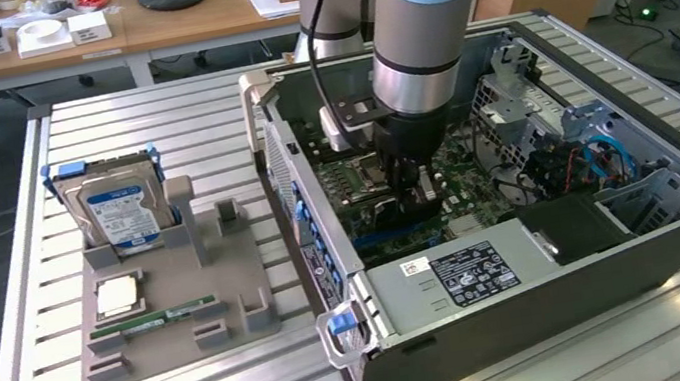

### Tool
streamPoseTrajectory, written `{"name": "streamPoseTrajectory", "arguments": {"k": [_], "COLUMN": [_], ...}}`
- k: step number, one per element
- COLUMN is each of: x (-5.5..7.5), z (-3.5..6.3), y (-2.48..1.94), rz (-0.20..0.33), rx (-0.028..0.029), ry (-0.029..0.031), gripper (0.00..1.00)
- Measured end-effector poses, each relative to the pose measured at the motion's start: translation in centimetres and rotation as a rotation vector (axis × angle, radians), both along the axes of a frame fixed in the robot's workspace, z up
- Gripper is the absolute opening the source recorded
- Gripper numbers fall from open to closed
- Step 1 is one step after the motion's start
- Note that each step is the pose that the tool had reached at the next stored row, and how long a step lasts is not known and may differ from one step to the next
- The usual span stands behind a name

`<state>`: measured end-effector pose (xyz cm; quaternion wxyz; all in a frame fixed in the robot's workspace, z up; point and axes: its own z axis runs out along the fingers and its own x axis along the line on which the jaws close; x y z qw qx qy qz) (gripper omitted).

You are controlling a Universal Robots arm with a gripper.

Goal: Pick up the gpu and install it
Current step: 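Insert the gpu into the slot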

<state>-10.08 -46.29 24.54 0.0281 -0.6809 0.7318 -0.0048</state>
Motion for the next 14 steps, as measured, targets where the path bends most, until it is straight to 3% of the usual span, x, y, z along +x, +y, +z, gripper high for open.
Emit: {"name": "streamPoseTrajectory", "arguments": {"k": [14], "x": [0.0], "z": [-0.01], "y": [0.0], "rz": [-0.001], "rx": [0.0003], "ry": [-0.0002], "gripper": [0.27]}}
